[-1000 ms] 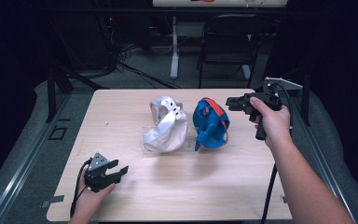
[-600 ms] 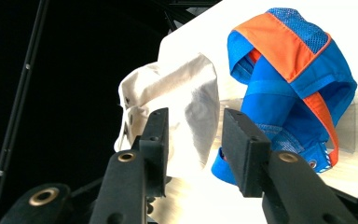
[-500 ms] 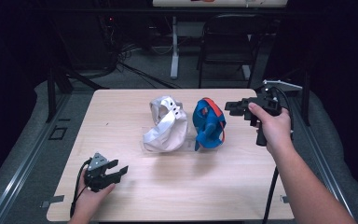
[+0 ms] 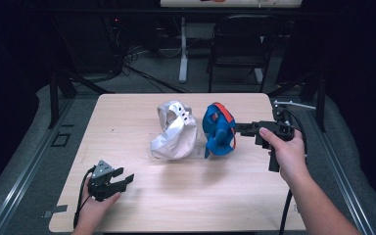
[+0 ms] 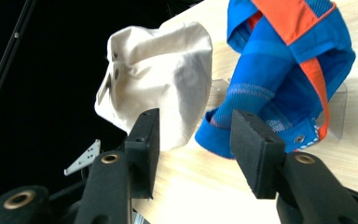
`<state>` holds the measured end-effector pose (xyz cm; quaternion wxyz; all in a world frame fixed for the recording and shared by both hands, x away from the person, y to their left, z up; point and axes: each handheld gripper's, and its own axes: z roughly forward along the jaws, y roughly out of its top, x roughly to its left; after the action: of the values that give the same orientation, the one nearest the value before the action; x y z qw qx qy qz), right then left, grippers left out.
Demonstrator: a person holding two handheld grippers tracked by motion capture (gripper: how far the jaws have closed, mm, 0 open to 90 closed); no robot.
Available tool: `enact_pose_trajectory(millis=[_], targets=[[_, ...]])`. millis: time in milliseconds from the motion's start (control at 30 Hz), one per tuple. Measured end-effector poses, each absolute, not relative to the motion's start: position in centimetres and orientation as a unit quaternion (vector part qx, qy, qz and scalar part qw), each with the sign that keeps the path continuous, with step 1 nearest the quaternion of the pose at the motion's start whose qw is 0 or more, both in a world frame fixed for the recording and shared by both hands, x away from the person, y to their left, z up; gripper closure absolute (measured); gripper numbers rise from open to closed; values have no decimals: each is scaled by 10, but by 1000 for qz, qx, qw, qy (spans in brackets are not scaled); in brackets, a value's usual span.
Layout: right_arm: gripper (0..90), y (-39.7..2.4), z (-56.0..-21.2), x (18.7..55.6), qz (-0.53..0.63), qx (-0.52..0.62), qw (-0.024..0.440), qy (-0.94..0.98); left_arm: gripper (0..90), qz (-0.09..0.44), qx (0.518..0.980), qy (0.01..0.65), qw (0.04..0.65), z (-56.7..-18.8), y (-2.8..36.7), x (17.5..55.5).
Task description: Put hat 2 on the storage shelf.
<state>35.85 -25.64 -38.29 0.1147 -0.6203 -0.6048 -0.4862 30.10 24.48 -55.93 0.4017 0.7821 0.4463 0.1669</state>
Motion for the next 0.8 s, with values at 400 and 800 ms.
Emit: enact_pose_trajectory(millis=[400,800], targets=[[474,-254,-420,333,-485,-600,95,-629,470,165,780,447,404,-562,243,301],[450,-246,-471,307,-486,-584,69,-646,469,167,779,450,404,-563,243,301]])
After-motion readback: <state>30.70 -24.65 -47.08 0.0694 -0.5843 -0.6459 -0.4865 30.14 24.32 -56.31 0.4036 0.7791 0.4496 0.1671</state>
